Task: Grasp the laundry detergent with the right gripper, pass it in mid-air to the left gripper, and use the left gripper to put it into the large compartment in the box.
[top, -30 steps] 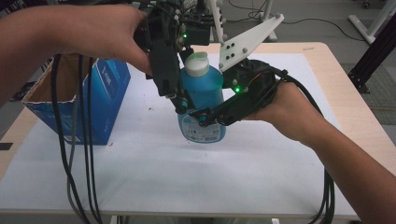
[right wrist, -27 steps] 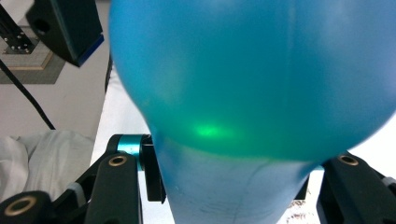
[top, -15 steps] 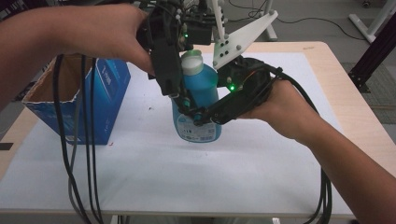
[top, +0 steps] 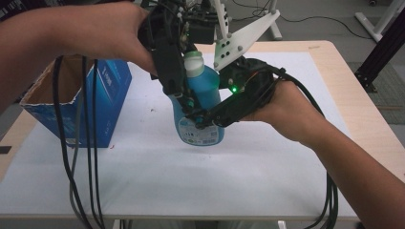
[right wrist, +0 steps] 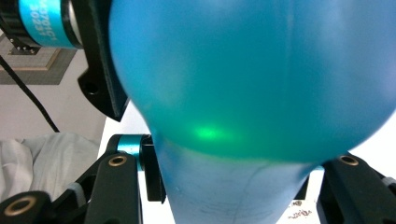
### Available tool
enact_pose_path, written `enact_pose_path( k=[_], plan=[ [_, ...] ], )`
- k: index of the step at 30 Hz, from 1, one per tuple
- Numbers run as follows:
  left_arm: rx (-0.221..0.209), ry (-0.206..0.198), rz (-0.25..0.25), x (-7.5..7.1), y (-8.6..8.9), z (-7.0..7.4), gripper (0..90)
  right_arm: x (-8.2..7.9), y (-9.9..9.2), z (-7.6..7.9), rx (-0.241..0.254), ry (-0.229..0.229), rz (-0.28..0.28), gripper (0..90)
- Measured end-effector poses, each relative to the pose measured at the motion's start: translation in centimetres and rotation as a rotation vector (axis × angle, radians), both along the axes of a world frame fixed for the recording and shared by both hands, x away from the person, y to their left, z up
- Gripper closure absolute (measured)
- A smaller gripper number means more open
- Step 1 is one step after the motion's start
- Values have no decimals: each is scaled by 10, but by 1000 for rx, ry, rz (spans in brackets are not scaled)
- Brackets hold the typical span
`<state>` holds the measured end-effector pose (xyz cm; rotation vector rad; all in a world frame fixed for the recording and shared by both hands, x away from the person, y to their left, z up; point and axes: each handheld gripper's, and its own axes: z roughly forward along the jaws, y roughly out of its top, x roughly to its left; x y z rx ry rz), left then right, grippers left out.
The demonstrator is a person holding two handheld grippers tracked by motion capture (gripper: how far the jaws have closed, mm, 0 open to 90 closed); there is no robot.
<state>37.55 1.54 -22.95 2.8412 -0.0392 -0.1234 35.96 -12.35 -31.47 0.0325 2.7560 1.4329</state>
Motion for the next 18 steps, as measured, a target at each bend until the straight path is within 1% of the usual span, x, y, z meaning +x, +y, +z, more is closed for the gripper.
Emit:
enact_pose_path(
  k=[2,3,8,10,12,15,18],
  plan=[
    [4,-3,-7,-1,0,0,262,0,1,0,-1,3,0,458],
    [3,-2,-11,-1,0,0,272,0,1,-1,5,-2,9,458],
    [0,2,-15,-1,0,0,307,0,2,-1,5,4,5,458],
    [-6,5,-29,-2,0,1,351,-1,2,-1,4,4,4,458],
    [-6,2,-30,-2,0,1,357,-1,2,-1,2,8,4,458],
    [-9,4,-29,-3,0,0,365,-1,3,-1,8,2,10,458],
    [-4,5,-36,-3,0,0,376,-2,2,-1,2,14,7,458]
  ],
)
